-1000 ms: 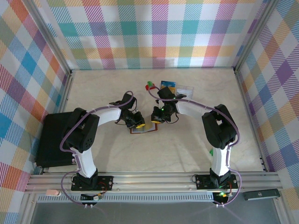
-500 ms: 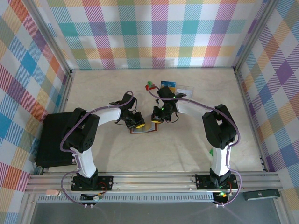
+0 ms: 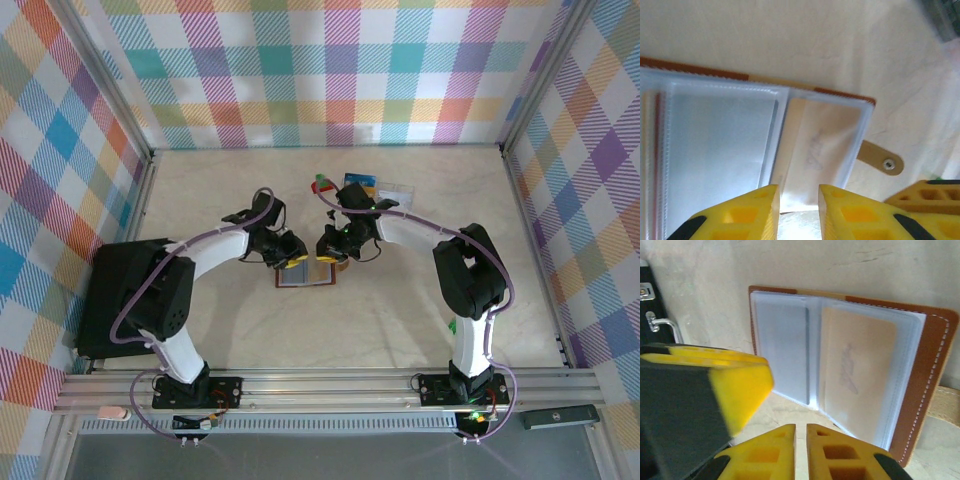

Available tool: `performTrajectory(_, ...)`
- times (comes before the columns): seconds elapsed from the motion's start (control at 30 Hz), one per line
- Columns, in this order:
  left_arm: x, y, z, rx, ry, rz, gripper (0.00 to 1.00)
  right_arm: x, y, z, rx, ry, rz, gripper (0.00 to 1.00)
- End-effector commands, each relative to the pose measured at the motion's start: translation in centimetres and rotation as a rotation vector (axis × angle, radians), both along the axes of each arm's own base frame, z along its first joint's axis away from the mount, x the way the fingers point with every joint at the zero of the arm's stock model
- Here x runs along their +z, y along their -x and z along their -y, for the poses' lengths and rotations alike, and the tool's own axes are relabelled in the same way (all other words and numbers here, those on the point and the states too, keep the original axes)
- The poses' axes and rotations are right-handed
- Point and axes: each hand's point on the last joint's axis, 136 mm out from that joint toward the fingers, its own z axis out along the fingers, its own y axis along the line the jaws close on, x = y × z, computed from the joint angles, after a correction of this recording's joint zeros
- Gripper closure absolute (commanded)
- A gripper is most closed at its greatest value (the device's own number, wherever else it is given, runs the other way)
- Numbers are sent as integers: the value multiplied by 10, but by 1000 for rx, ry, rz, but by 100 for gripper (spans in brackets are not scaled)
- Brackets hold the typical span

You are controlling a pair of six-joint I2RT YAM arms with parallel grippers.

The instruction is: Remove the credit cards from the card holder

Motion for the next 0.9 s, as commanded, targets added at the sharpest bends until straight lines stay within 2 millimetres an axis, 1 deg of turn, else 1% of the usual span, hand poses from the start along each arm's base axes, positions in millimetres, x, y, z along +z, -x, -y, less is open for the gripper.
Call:
performTrajectory(0.0,0,4,-20,64,-31,-20,72,14,-4,-6,9,-44,15,84)
performTrajectory(0.07,-5,7,-26,64,-55,-34,72,5,-6,3,-15,23,27,80)
performTrajectory(0.17,-13,12,-30,52,-77,-52,72,-8,-8,18,-35,116,39,75)
performTrajectory(0.23,-22,16,-35,48,-107,-74,72,-16,-8,23,-37,154,33,73)
performTrajectory(0.33,-35,20,-43,51,-162,-99,73,-26,-7,24,-34,177,5,70)
performTrajectory(0.43,-41,22,-47,50,-187,-110,74,-32,-7,23,-33,183,-6,69)
performTrajectory(0.67,-53,26,-48,38,-196,-138,75,-37,-5,19,-12,163,-25,68)
performTrajectory(0.87,-57,27,-48,35,-200,-145,75,-39,-2,15,0,143,-41,70)
